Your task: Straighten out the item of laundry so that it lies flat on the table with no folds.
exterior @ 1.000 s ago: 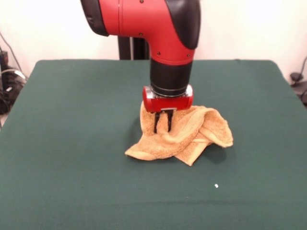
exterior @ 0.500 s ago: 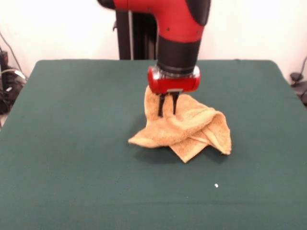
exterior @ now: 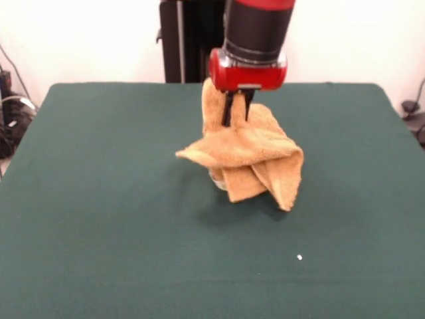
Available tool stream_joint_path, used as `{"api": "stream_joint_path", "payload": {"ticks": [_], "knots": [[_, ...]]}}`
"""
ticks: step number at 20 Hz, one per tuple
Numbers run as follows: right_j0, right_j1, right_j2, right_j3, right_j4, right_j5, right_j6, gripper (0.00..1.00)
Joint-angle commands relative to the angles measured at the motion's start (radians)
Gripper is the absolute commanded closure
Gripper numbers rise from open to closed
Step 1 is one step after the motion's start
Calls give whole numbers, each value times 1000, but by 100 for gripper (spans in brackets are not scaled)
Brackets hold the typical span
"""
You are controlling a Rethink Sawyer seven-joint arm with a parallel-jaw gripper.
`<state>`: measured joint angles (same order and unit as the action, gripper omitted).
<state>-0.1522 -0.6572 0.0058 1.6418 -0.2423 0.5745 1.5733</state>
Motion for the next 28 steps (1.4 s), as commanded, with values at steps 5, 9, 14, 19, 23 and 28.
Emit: {"api": "stream_joint_path", "payload": {"ticks": [5, 9, 14, 19, 23, 28], "knots": [[35, -87, 26, 77, 40, 172, 120, 100], [40, -104, 22, 80, 34, 161, 129, 100], [6, -87, 57, 81, 50, 152, 101, 100], [37, -125, 29, 89, 46, 163, 135, 100], [80, -172, -11, 77, 28, 197, 162, 100], [68, -209, 9, 106, 67, 224, 151, 100]]}}
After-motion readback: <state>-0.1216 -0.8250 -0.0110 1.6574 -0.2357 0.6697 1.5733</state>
